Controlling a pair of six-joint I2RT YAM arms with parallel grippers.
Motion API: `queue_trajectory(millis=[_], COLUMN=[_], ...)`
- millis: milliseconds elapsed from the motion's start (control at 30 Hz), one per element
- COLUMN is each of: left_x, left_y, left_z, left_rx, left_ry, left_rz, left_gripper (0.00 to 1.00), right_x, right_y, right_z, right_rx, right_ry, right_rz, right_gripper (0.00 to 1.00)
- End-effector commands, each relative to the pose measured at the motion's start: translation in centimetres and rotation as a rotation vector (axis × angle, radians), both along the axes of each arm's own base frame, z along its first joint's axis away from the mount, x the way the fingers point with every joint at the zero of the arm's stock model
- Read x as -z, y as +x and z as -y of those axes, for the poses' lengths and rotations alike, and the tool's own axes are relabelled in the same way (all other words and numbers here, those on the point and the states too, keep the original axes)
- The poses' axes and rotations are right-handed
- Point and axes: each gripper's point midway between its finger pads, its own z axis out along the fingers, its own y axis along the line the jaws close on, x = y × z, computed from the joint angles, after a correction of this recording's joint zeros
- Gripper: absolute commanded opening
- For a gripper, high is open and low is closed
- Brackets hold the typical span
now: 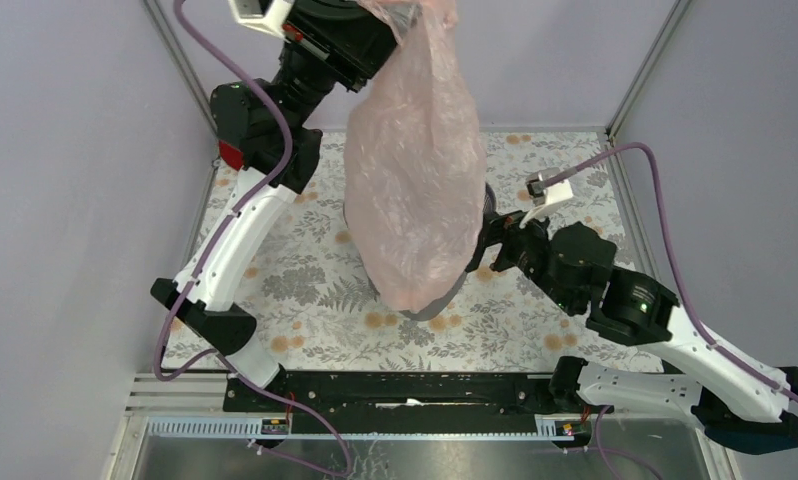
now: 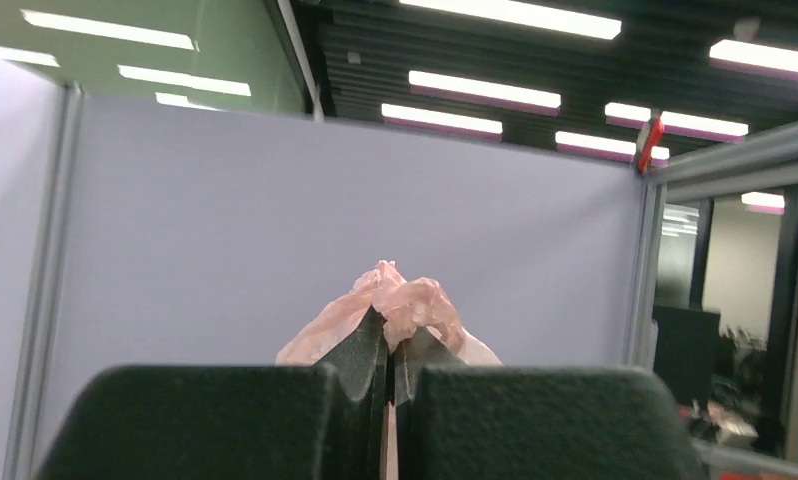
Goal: Put the trash bags into the trash bin
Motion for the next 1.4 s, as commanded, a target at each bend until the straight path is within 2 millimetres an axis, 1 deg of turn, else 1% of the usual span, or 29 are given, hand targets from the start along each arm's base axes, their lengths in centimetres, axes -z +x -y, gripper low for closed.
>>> queue_trajectory(millis=[0,67,133,200,267,367,467,600,667,700,733,800,900,933,1033,1067,1133,1200,1267,1367], left_x=[3.2,5.9,7.7,9.2,10.3,12.2,14.6,18.0,19.2,20.2,20.6,21.8,23.5,23.9,25.0,25.5,26.6,27.7,28.7,29.7], left_y=[-3.5,-4.6,-6.2,-7.4,-8.4,-10.3,-11.2,-12.5,-13.9,-14.4,-15.4,-16.2,-16.0,-16.0,-16.1,-16.1,-16.1,-16.1,-16.1,-16.2], left_z=[1.4,1.4,0.7,0.0,-0.7,-1.6,-2.1,-3.0,-3.8,-4.0,-4.4,-4.6,-4.6,-4.6,-4.5,-4.5,-4.4,-4.3,-4.4,-4.4], left_rx=[0.071,0.101,0.11,0.093,0.069,0.072,0.075,0.069,0.083,0.103,0.126,0.163,0.174,0.184,0.205,0.21,0.23,0.241,0.247,0.258], left_ry=[0.215,0.291,0.331,0.378,0.423,0.476,0.528,0.611,0.625,0.635,0.636,0.649,0.658,0.666,0.687,0.694,0.712,0.73,0.737,0.747], left_rz=[0.119,0.118,0.137,0.14,0.149,0.169,0.137,0.09,0.087,0.075,0.077,0.056,0.003,-0.007,-0.026,-0.038,-0.063,-0.088,-0.109,-0.131], left_gripper=[0.0,0.0,0.0,0.0,0.0,0.0,0.0,0.0,0.0,0.0,0.0,0.0,0.0,0.0,0.0,0.0,0.0,0.0,0.0,0.0], right_x=[-0.3,0.3,0.2,-0.4,-1.0,-0.8,-1.1,-2.7,-3.6,-4.0,-4.4,-5.3,-6.7,-6.9,-8.7,-9.7,-10.4,-10.6,-10.3,-9.6], right_y=[1.0,1.5,1.6,1.5,1.7,2.5,2.8,2.6,2.4,2.3,2.3,2.3,2.3,2.3,2.8,3.1,3.9,5.1,6.8,9.4], right_z=[0.6,1.2,1.5,1.8,2.7,3.7,3.7,3.9,3.9,3.7,3.5,2.7,0.4,-0.8,-2.2,-2.6,-3.7,-4.9,-5.7,-6.3], right_rx=[0.063,0.103,0.109,0.111,0.141,0.201,0.214,0.207,0.197,0.187,0.179,0.153,0.075,0.04,0.018,0.017,0.007,-0.015,-0.034,-0.076], right_ry=[-0.057,-0.101,-0.115,-0.112,-0.132,-0.206,-0.248,-0.204,-0.169,-0.161,-0.15,-0.138,-0.116,-0.12,-0.121,-0.116,-0.156,-0.229,-0.287,-0.329], right_rz=[0.013,0.011,0.022,0.039,0.058,0.071,0.077,0.097,0.106,0.109,0.114,0.122,0.139,0.142,0.165,0.182,0.209,0.201,0.17,0.117], right_gripper=[1.0,1.0,1.0,1.0,1.0,1.0,1.0,1.0,1.0,1.0,1.0,1.0,1.0,1.0,1.0,1.0,1.0,1.0,1.0,1.0])
